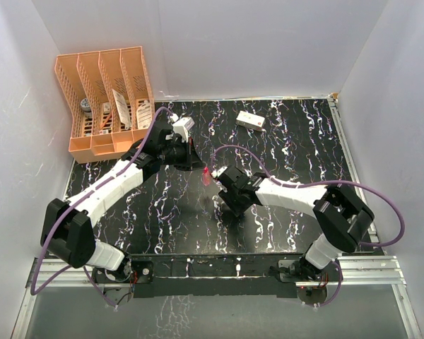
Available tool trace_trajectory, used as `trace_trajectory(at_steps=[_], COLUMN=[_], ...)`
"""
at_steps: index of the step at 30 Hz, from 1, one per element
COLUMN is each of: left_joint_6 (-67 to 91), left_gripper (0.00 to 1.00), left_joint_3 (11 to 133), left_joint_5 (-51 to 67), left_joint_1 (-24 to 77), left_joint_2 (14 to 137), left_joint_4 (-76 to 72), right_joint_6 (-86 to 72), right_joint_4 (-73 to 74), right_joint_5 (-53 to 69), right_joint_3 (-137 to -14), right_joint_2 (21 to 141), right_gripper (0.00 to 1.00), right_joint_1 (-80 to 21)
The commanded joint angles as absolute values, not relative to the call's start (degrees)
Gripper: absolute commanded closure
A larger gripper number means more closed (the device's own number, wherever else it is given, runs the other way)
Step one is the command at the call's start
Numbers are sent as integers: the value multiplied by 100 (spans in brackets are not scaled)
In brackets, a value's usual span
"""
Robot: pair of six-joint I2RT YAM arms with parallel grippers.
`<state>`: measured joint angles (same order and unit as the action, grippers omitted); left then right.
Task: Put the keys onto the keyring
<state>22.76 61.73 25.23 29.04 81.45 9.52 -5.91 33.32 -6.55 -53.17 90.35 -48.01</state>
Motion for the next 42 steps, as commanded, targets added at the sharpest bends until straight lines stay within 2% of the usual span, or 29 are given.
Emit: trace_trajectory(at_steps=[1, 16, 28, 42], left_joint_6=[2241, 2215, 2179, 2183], left_gripper=[100, 100, 100, 100], left_joint_3=[6180, 6170, 6146, 6117], left_joint_5=[2505, 2469, 2412, 2372], left_joint_1=[2880, 2874, 2872, 2865], left_joint_2=[7866, 7866, 7865, 7865], left_joint_4=[1125, 1151, 1195, 1177], right_joint_6=[-409, -309, -359, -604], right_joint_4=[2896, 2687, 2603, 2210], right_joint_5=[-785, -735, -393, -387], right_joint_3=[-5546, -5523, -5513, -5359], right_joint_2=[9054, 9173, 8904, 8279], right_gripper=[69, 79, 100, 100], right_joint_1=[-4841, -4835, -4835, -4840])
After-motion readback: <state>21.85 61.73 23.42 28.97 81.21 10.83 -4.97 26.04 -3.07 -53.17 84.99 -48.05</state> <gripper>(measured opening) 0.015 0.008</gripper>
